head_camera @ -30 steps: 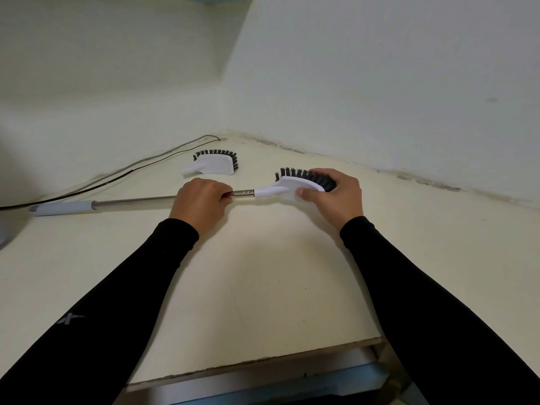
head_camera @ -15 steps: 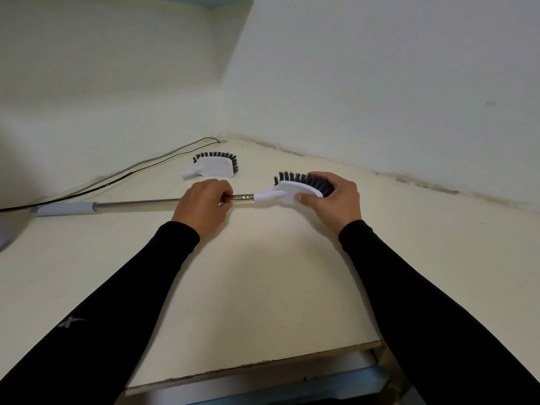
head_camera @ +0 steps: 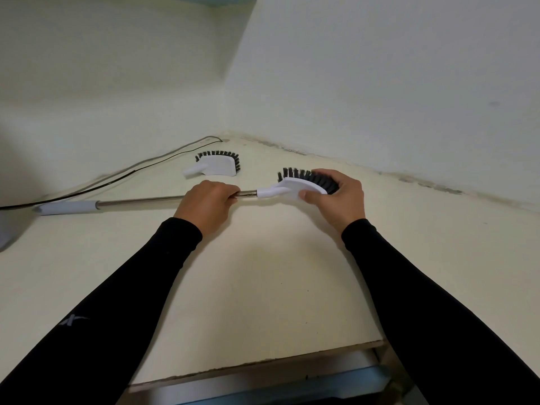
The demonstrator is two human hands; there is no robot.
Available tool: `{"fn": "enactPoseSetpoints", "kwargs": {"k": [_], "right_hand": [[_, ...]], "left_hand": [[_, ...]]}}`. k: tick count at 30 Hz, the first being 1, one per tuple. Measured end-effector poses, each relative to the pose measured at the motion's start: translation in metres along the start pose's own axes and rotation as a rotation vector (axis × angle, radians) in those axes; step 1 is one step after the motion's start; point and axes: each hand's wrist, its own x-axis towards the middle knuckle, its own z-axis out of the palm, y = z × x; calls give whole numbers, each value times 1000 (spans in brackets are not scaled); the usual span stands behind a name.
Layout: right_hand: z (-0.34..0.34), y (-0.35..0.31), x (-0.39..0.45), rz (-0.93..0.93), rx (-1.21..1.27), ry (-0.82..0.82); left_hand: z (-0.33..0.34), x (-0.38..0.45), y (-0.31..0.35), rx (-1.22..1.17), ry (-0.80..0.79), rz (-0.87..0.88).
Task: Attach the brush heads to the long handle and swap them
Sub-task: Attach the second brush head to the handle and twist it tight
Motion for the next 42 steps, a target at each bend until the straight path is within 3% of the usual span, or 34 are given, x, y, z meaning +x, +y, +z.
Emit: {"fn": "enactPoseSetpoints", "kwargs": {"k": [12,22,30,42], "right_hand": [[1,-2,-1,37,29,4],[2,0,-2,-7,-30,-3],[0,-2,-3,-24,-27,-3],[0,-3,-3,-18,7,11]], "left_hand": [[4,3,3,36,181,-62],[7,1,1,-89,58,-32],[-2,-2,0,6,-113,4],[-12,-3,3,-12,-9,8]]}}
